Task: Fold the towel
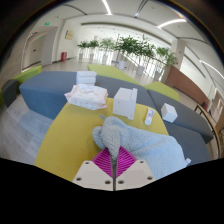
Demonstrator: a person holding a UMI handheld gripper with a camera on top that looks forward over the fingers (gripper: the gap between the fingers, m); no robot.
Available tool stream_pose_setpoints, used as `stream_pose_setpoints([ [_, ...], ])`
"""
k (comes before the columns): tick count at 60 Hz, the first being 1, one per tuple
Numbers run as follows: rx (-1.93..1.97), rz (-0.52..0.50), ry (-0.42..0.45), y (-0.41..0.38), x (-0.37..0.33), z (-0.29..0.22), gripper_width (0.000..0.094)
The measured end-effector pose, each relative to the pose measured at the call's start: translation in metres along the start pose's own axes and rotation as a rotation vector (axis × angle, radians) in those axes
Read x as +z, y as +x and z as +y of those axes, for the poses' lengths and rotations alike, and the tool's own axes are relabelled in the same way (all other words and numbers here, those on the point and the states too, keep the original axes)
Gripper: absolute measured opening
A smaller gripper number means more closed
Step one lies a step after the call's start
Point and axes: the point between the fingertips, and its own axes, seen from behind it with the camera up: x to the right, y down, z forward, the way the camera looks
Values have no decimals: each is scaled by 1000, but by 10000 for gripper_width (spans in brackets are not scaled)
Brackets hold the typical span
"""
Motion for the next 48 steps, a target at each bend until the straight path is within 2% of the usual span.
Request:
stream_pose_setpoints([
  [8, 120, -60, 45, 20, -27, -27, 11],
  [18, 244, -8, 110, 116, -61, -46, 35],
  [23, 276, 52, 64, 170, -51, -21, 36],
  [28, 332, 96, -29, 209, -31, 22, 36],
  [32, 369, 78, -75, 218, -13, 46, 37],
  [38, 386, 30, -63, 220, -13, 46, 44],
  [41, 401, 19, -76, 220, -17, 43, 163],
  [42, 405, 16, -77, 219, -16, 42, 287],
  [44, 411, 20, -84, 223, -23, 42, 457],
  [45, 410, 32, -89, 227, -27, 42, 571],
  [47, 397, 55, -94, 235, -37, 42, 846],
  [48, 391, 65, -93, 239, -46, 40, 876],
])
